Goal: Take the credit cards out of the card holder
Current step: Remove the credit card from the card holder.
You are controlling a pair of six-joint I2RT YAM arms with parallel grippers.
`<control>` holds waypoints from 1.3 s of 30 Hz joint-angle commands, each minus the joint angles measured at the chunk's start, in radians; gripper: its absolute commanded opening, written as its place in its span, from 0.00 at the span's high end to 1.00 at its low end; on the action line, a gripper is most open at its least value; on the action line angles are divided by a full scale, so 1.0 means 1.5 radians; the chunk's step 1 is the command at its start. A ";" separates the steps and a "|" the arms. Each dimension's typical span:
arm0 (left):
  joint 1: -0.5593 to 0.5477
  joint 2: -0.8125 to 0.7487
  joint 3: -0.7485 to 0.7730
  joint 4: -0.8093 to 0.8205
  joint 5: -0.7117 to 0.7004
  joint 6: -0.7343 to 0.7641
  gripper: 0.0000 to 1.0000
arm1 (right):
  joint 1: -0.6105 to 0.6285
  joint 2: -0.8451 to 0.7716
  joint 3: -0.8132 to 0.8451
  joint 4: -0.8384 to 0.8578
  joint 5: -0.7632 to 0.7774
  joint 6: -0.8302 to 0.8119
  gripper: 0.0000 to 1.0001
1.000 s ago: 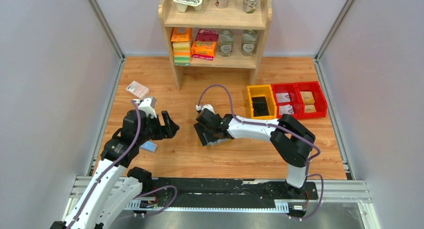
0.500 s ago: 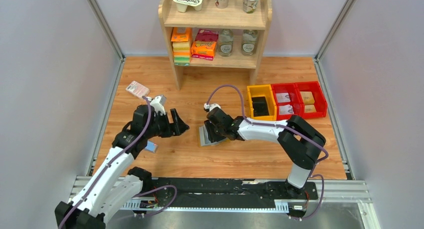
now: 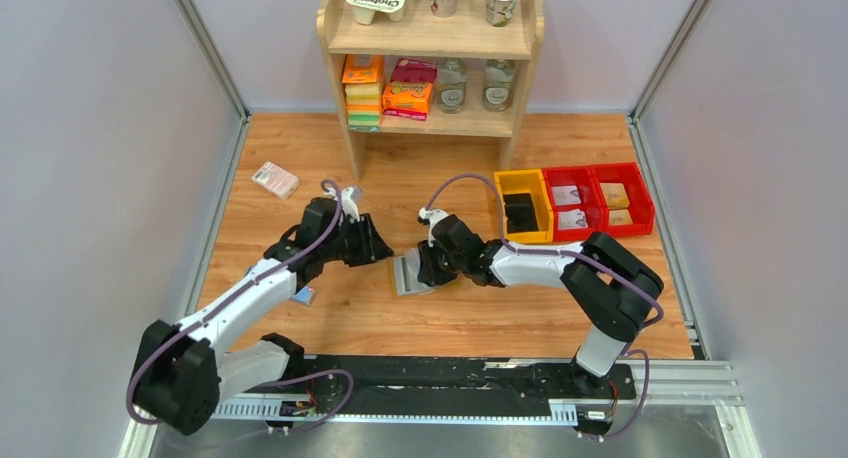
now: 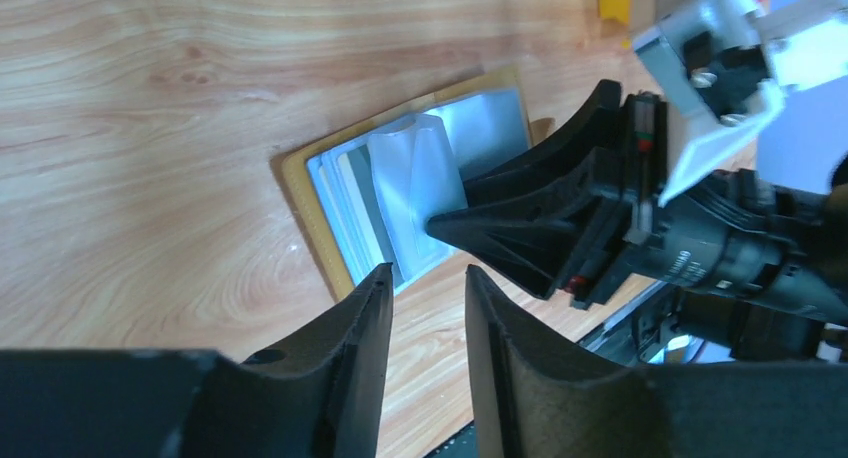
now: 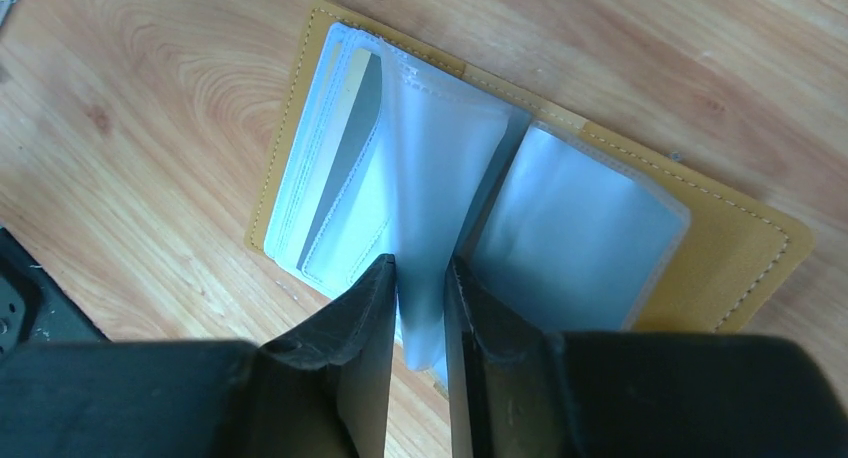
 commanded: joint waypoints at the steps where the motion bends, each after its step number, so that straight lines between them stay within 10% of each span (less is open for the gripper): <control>1: -0.025 0.091 0.017 0.105 0.010 -0.005 0.64 | -0.010 0.009 -0.045 0.000 -0.039 0.002 0.75; 39: -0.025 0.339 0.049 0.286 0.072 -0.019 0.53 | -0.025 0.037 -0.059 0.056 -0.062 0.008 0.77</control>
